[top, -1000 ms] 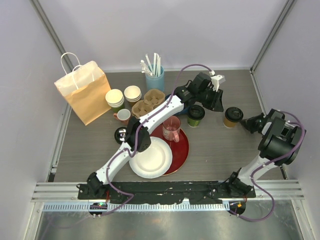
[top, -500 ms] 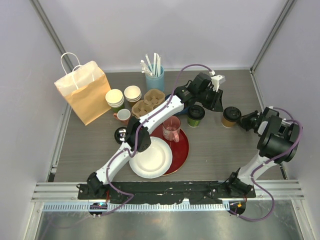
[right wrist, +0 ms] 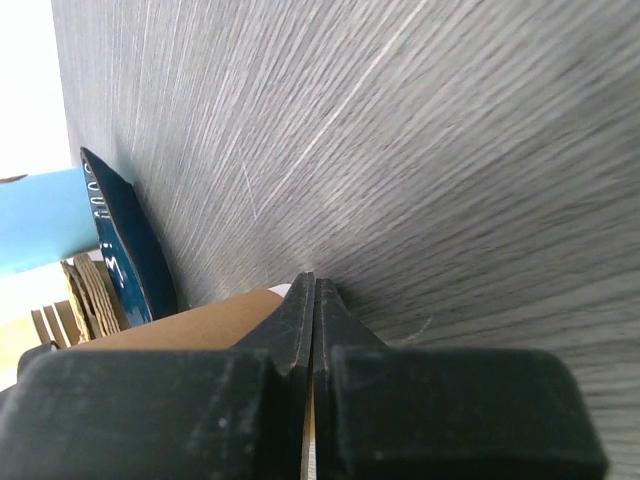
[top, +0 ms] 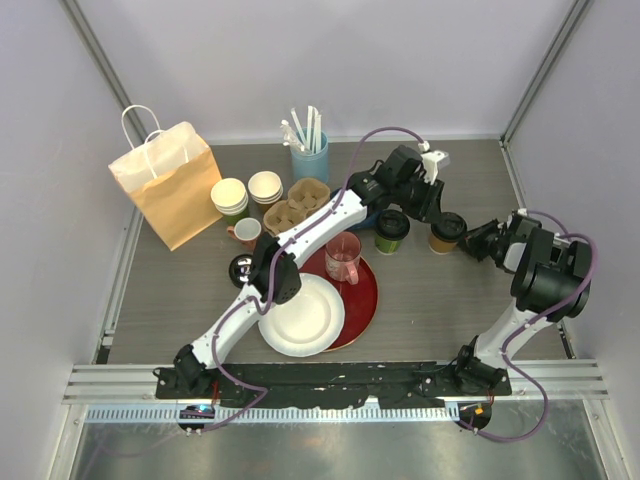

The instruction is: Pack the takeout coffee

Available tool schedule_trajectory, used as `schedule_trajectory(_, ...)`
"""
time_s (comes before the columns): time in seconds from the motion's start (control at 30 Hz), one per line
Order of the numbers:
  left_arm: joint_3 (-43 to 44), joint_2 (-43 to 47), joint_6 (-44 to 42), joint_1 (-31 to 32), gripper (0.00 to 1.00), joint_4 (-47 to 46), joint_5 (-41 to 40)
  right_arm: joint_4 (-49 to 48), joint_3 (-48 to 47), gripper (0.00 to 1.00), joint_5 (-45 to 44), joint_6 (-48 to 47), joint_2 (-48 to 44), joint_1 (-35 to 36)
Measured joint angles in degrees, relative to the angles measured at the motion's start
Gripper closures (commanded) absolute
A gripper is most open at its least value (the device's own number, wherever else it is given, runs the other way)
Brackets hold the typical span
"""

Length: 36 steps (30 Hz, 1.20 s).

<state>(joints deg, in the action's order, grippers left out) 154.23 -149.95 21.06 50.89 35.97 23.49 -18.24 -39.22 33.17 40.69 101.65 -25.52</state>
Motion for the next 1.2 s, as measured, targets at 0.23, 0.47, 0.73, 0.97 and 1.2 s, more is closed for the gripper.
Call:
schedule_trajectory(0.23,-0.3,1.0,-0.6,-0.3,0.64,0.3,-0.4,0.2,-0.4,0.99,1.0,-0.5,0.4,1.6)
schedule_trajectory(0.47,-0.4,1.0,-0.6,-0.7,0.63,0.4,-0.5,3.7,-3.3,0.99,1.4,-3.2,1.4,2.3)
schedule_trajectory(0.73,-0.4,1.0,-0.6,-0.9,0.63,0.4,-0.5,4.7,-4.9,0.99,2.1,-3.5,2.7,3.3)
schedule_trajectory(0.97,-0.4,1.0,-0.6,-1.2,0.63,0.4,-0.6,7.9,-6.5,0.99,1.5,-5.2,2.6,3.8)
schedule_trajectory(1.2,-0.4,1.0,-0.6,-1.4,0.63,0.3,-0.6,9.7,-7.7,0.99,0.6,-6.1,2.6,5.5)
